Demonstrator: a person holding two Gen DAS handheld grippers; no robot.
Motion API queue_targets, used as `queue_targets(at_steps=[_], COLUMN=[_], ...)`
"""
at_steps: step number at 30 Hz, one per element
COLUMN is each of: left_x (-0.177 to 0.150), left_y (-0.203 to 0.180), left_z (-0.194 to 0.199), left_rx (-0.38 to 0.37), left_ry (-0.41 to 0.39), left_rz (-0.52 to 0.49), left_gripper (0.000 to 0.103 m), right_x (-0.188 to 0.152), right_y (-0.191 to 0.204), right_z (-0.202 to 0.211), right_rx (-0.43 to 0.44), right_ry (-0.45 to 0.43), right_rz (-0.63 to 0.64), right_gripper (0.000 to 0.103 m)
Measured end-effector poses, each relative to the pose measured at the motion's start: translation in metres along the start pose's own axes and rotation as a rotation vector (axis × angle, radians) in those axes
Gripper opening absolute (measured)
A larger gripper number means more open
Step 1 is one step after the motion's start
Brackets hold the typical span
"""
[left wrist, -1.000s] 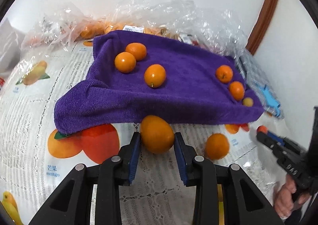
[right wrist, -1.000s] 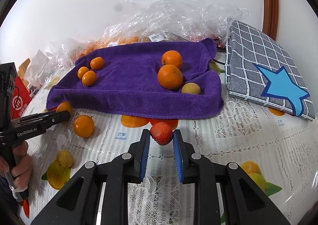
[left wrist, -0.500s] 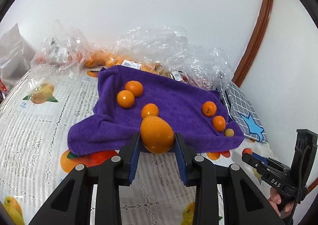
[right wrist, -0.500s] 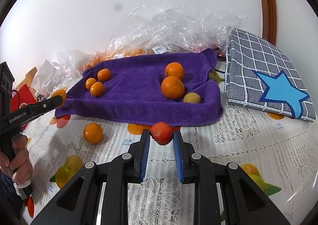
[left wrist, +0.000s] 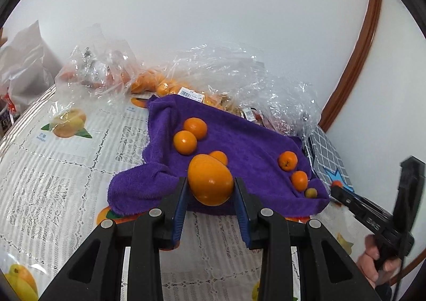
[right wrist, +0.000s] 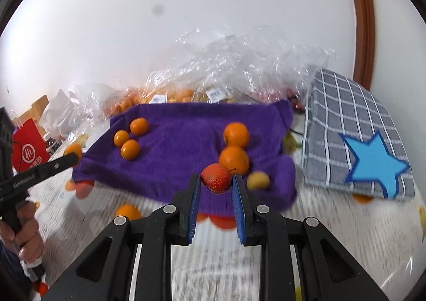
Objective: Organize fruits
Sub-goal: 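Lift both held fruits and carry them onto the purple towel, then open the right gripper on the towel while the left gripper releases its orange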
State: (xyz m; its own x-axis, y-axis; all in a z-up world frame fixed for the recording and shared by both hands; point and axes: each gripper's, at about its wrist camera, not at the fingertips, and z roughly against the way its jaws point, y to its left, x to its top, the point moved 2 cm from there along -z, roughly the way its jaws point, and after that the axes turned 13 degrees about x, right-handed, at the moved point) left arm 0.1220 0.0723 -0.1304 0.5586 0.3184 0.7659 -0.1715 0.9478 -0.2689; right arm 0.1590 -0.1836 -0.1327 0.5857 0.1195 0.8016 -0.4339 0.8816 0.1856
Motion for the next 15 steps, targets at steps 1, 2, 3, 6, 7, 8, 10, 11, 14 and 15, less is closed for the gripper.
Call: queue_targets(at_steps=[1, 2, 3, 6, 7, 8, 10, 11, 14, 15], left_x=[0.001, 0.001, 0.001, 0.002, 0.002, 0.003, 0.005, 0.006, 0.008, 0.009], left_y=[0.001, 0.003, 0.003, 0.006, 0.008, 0.010, 0.013, 0.014, 0.012, 0.010], left_z=[0.000, 0.000, -0.001, -0.006, -0.008, -0.009, -0.010, -0.010, -0.013, -0.014], left_rx=[0.002, 0.009, 0.014, 0.021, 0.022, 0.026, 0.036, 0.034, 0.033, 0.036], left_ry=[-0.004, -0.007, -0.005, 0.011, 0.014, 0.014, 0.009, 0.006, 0.002, 0.001], left_rz=[0.005, 0.008, 0.010, 0.022, 0.028, 0.036, 0.044, 0.052, 0.049, 0.044], left_gripper=[0.032, 0.032, 0.032, 0.032, 0.032, 0.032, 0.032, 0.032, 0.032, 0.032], right_x=[0.005, 0.008, 0.011, 0.012, 0.009, 0.006, 0.001, 0.000, 0.000, -0.001], right_y=[-0.002, -0.004, -0.007, -0.014, -0.016, -0.018, -0.021, -0.022, -0.023, -0.023], right_z=[-0.006, -0.011, -0.018, -0.036, -0.040, -0.043, -0.049, -0.049, -0.048, -0.048], right_rx=[-0.004, -0.009, -0.015, -0.022, -0.018, -0.016, -0.027, -0.021, 0.004, -0.001], right_ry=[0.005, 0.012, 0.028, 0.056, 0.063, 0.069, 0.100, 0.102, 0.100, 0.102], right_rz=[-0.001, -0.005, -0.018, -0.039, -0.045, -0.050, -0.060, -0.061, -0.077, -0.077], right_gripper=[0.024, 0.024, 0.024, 0.024, 0.024, 0.024, 0.024, 0.024, 0.024, 0.024])
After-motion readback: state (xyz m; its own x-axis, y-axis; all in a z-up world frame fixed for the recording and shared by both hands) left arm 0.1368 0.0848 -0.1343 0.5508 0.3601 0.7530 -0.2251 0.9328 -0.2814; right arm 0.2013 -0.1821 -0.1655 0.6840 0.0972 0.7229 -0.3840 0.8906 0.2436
